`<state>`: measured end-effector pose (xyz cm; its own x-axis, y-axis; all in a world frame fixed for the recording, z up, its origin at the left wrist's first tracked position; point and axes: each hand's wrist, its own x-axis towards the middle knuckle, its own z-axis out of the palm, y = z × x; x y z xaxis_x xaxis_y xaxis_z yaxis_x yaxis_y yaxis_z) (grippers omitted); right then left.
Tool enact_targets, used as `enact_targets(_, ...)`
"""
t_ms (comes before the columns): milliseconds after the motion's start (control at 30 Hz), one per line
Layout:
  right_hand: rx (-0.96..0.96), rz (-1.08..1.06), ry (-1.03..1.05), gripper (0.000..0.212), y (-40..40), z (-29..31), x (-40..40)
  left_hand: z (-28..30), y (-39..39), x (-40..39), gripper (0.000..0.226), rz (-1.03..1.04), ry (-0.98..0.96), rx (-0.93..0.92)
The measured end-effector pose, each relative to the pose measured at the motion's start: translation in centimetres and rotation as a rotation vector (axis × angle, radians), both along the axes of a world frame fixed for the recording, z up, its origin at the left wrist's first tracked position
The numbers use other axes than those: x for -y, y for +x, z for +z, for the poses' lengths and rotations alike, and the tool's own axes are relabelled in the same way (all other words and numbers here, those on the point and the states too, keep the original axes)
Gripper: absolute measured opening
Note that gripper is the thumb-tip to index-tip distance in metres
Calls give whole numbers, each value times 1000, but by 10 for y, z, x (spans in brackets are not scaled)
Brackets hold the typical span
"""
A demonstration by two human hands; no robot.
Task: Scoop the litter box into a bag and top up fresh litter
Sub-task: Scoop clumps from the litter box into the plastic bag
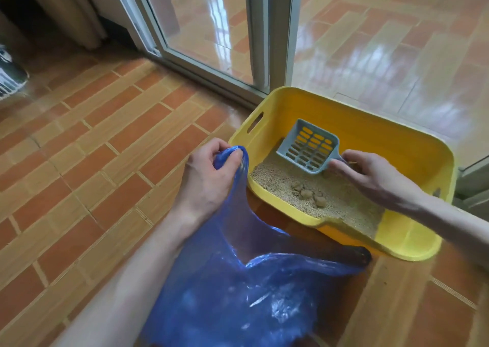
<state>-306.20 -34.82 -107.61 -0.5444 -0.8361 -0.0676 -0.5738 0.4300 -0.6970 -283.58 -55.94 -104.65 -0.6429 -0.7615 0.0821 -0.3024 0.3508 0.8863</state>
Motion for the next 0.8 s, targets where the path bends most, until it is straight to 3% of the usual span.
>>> enact_targets(233, -14, -36, 96, 36, -17, -28, -18, -15, -13, -4, 34, -5, 130, -47)
enact_targets(333, -54, -63, 151, 36, -28, -38, -17, -19, -17, -4, 27, -6, 122, -40)
enact_targets(567, -431, -41, 417, 31, -38, -67, -17, -38, -23, -3, 31, 14, 199, -85)
enact_targets(800, -660, 32, 466, 30, -38, -76, -21, -49, -31, -7, 33, 0, 197, -96)
